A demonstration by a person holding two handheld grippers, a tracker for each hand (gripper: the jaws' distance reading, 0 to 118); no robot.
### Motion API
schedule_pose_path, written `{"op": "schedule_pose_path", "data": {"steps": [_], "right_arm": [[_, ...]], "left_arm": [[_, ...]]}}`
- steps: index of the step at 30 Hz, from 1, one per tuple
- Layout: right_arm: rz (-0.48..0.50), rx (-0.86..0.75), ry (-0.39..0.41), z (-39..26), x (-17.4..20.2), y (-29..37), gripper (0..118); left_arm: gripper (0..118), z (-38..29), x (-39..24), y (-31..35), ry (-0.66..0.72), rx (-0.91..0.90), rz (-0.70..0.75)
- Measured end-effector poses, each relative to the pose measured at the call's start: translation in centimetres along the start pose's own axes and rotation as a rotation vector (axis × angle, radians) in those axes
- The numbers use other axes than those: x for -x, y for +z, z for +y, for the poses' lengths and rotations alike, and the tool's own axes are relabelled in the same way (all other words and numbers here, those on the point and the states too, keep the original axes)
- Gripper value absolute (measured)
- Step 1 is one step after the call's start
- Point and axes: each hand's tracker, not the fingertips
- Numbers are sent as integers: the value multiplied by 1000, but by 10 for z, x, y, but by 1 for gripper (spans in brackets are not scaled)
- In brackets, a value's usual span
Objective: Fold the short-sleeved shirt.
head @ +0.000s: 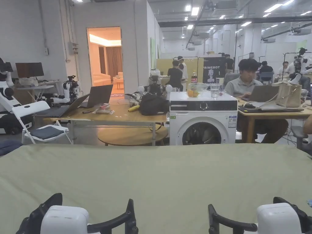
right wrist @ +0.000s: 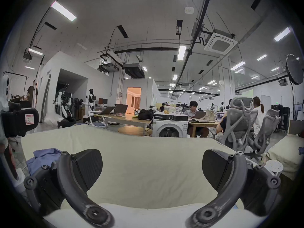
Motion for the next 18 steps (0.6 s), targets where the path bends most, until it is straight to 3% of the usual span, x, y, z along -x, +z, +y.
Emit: {"op": "schedule_pose_path", "data": {"steps": [18], "right_arm": [[0,-22,3,4,0,4,118]], "left_arm": [[118,2,5,4,17,-17,5]]}}
